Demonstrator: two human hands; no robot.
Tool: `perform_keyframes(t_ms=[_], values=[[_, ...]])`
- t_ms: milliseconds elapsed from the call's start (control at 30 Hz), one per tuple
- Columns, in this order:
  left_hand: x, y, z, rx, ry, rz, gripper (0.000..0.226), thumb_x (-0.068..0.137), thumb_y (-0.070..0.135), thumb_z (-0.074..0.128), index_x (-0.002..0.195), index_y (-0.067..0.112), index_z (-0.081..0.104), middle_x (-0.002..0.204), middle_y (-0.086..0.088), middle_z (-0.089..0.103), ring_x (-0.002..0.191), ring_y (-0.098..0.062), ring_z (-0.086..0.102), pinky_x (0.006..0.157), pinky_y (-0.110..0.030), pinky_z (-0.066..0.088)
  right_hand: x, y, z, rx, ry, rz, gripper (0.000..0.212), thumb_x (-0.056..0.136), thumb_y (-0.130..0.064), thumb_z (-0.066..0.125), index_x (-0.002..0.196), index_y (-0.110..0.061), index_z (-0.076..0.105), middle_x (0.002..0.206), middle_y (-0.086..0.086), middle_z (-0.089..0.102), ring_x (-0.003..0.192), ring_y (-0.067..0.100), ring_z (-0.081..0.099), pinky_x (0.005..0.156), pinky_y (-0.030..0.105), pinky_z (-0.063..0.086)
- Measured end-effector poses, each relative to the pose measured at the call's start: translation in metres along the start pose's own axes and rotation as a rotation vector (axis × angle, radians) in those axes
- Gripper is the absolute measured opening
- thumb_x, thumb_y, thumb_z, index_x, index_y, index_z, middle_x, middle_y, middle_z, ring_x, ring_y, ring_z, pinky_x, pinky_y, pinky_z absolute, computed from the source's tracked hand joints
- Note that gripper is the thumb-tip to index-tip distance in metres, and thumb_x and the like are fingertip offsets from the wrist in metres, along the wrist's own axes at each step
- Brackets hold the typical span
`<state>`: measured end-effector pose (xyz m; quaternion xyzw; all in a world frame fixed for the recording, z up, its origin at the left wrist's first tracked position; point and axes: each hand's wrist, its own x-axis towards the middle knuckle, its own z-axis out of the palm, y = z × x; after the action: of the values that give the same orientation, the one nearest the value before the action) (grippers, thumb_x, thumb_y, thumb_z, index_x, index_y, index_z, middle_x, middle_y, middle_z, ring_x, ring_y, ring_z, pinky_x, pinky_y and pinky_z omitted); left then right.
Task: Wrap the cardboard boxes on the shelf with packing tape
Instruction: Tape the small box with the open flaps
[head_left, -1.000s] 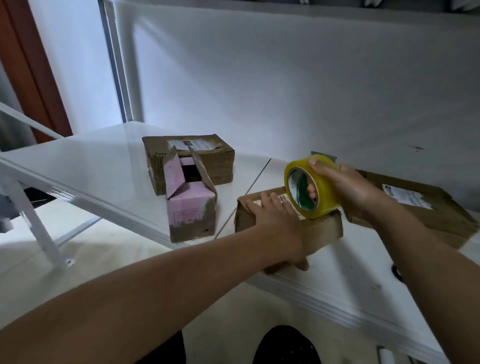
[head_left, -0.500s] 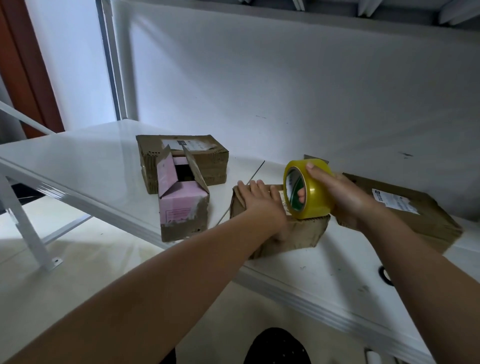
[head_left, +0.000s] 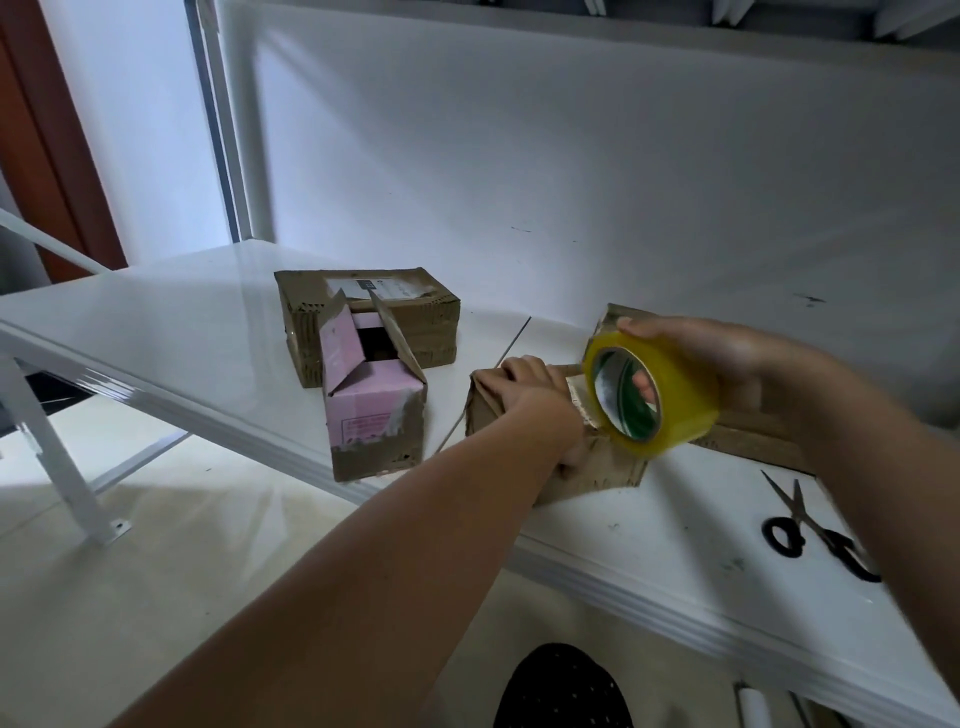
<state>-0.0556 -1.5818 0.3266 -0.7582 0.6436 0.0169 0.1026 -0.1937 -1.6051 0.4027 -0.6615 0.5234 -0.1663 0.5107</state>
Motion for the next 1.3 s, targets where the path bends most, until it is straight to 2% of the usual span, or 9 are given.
perform_keyframes(t_ms=[233, 533, 700, 800, 867, 1000, 1133, 1200, 1300], values=[[0.002, 0.001, -0.002, -0.002, 0.005, -0.013, 0.114, 0.07, 0.056, 0.071, 0.147, 0.004, 0.005, 0.142, -0.02, 0.021, 0.131, -0.039, 0.022, 0.102, -0.063, 0.028, -0.024, 0.039, -0.005, -0.199, -0.091, 0.244, 0.055, 0.062, -0.057, 0.062, 0.102, -0.02, 0.06, 0.077, 0.005, 0.075, 0.066, 0.021, 0.072, 0.051, 0.029, 0.055], [0.007, -0.008, -0.015, -0.023, -0.072, 0.063, 0.114, 0.066, 0.06, 0.073, 0.148, 0.01, 0.014, 0.142, -0.018, 0.025, 0.132, -0.038, 0.025, 0.102, -0.063, 0.031, -0.029, 0.071, 0.007, -0.072, -0.051, 0.148, 0.059, 0.063, -0.059, 0.063, 0.103, -0.016, 0.064, 0.082, 0.008, 0.075, 0.073, 0.022, 0.072, 0.062, 0.029, 0.058], [0.018, -0.035, -0.056, -0.429, -0.494, 0.2, 0.063, 0.077, 0.054, 0.069, 0.125, 0.017, 0.056, 0.111, -0.007, 0.062, 0.096, -0.023, 0.062, 0.073, -0.031, 0.057, -0.045, 0.044, -0.021, 0.068, -0.053, -0.155, 0.038, 0.059, -0.05, 0.079, 0.078, -0.016, 0.077, 0.077, 0.012, 0.072, 0.065, 0.021, 0.069, 0.057, 0.027, 0.056], [0.017, -0.046, -0.057, -0.612, -0.662, 0.236, 0.054, 0.073, 0.058, 0.069, 0.111, 0.019, 0.063, 0.114, -0.008, 0.067, 0.102, -0.025, 0.066, 0.09, -0.042, 0.053, -0.041, 0.027, -0.03, 0.162, -0.057, -0.253, 0.026, 0.056, -0.039, 0.084, 0.065, -0.017, 0.076, 0.067, 0.005, 0.069, 0.056, 0.014, 0.066, 0.051, 0.024, 0.053], [0.019, -0.046, -0.053, -0.638, -0.599, 0.25, 0.059, 0.078, 0.061, 0.064, 0.117, 0.016, 0.063, 0.115, -0.008, 0.067, 0.101, -0.024, 0.066, 0.092, -0.041, 0.052, -0.033, 0.025, -0.028, 0.198, -0.039, -0.265, 0.025, 0.058, -0.035, 0.083, 0.065, -0.014, 0.073, 0.065, 0.005, 0.067, 0.054, 0.014, 0.065, 0.051, 0.023, 0.052], [0.018, -0.039, -0.053, -0.277, -0.162, 0.312, 0.082, 0.085, 0.072, 0.043, 0.14, 0.011, 0.043, 0.141, -0.009, 0.047, 0.122, -0.026, 0.05, 0.095, -0.037, 0.042, -0.008, 0.028, -0.018, 0.332, 0.148, -0.243, 0.056, 0.049, -0.055, 0.076, 0.085, -0.013, 0.068, 0.067, 0.004, 0.066, 0.056, 0.015, 0.063, 0.053, 0.026, 0.052], [0.005, -0.017, -0.028, -0.183, 0.047, 0.313, 0.11, 0.072, 0.083, 0.042, 0.151, 0.011, 0.014, 0.154, -0.011, 0.024, 0.139, -0.034, 0.025, 0.107, -0.053, 0.023, 0.018, 0.02, -0.006, 0.353, 0.292, -0.24, 0.08, 0.045, -0.067, 0.081, 0.104, -0.016, 0.07, 0.092, 0.008, 0.073, 0.085, 0.027, 0.07, 0.078, 0.039, 0.056], [0.004, -0.015, -0.018, -0.168, 0.071, 0.287, 0.123, 0.066, 0.086, 0.046, 0.152, 0.011, -0.001, 0.159, -0.011, 0.012, 0.144, -0.035, 0.013, 0.111, -0.062, 0.009, 0.023, 0.017, -0.004, 0.356, 0.285, -0.235, 0.079, 0.049, -0.068, 0.08, 0.107, -0.014, 0.07, 0.092, 0.01, 0.073, 0.087, 0.029, 0.069, 0.083, 0.041, 0.055], [0.01, -0.019, -0.016, -0.217, 0.107, 0.272, 0.115, 0.071, 0.08, 0.049, 0.152, 0.013, 0.004, 0.157, -0.01, 0.017, 0.143, -0.033, 0.016, 0.109, -0.061, 0.011, 0.024, 0.019, -0.008, 0.301, 0.247, -0.225, 0.06, 0.07, -0.063, 0.067, 0.1, -0.012, 0.071, 0.089, 0.012, 0.074, 0.084, 0.028, 0.07, 0.08, 0.039, 0.055]])
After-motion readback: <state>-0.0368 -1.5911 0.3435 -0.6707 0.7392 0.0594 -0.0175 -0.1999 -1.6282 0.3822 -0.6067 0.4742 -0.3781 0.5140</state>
